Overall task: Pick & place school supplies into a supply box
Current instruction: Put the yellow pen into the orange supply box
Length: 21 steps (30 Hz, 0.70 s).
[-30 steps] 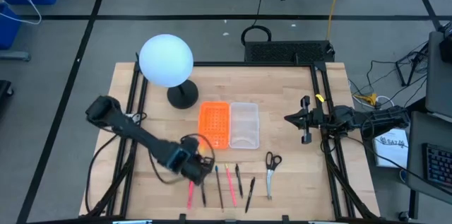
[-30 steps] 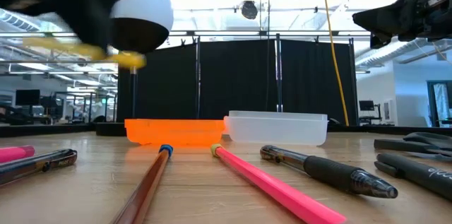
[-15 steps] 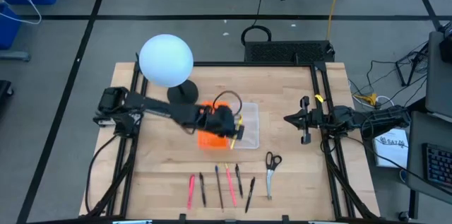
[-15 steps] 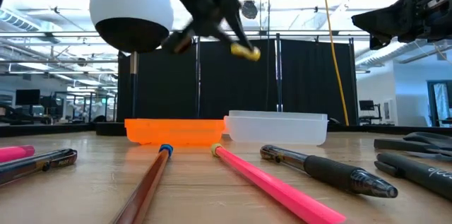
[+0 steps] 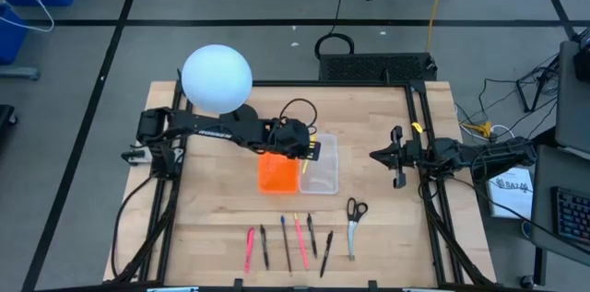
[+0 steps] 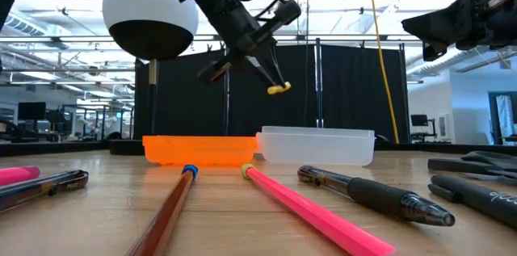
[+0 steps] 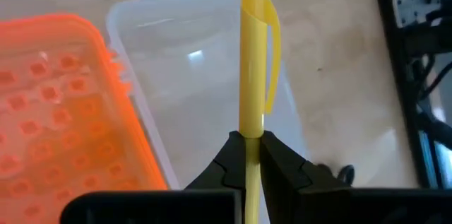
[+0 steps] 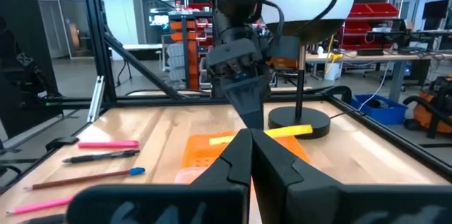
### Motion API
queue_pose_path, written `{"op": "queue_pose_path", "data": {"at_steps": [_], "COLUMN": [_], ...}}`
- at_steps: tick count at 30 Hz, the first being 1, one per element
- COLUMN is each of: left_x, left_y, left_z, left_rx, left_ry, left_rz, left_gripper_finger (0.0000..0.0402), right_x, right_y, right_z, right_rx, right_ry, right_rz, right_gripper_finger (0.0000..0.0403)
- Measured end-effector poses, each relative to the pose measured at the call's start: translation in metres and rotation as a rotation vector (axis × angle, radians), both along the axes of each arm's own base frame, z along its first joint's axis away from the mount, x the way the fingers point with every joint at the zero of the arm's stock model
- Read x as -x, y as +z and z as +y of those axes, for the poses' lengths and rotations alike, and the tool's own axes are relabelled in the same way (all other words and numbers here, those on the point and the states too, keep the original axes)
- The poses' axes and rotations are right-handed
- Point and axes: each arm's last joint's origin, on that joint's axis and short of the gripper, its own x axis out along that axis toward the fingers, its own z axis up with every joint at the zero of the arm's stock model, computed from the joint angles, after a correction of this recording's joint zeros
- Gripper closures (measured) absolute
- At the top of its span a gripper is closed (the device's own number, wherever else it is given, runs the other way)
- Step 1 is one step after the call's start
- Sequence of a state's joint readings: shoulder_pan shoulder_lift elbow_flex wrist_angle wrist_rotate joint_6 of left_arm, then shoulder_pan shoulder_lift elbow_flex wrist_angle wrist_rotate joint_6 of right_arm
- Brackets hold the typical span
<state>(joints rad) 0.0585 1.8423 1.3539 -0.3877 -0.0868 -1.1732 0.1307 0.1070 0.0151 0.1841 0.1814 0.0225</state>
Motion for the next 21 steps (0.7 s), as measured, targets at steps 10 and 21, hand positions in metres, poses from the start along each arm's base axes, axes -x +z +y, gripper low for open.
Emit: {"op": "queue_pose_path", "data": {"at_steps": [10,21], "left_x": [-0.019,-0.068], "left_y": [0.026,0.011], "left_z": [-0.003,-0.016], "left_rx": [-0.095,0.012], "left_ry": [-0.041,0.001], "left_rz": [0.215,0.263], "left_gripper_finger": [0.0379,0.0379], "right_x": [0.0,-0.002], "right_y": [-0.001,-0.003], "right_z": [0.0,0.0], "right_rx": [-0.017,-0.015], "right_ry": [0.001,0.001], "right_rz": [0.009,0.029], "right_gripper_finger": [0.0403,0.0403]}}
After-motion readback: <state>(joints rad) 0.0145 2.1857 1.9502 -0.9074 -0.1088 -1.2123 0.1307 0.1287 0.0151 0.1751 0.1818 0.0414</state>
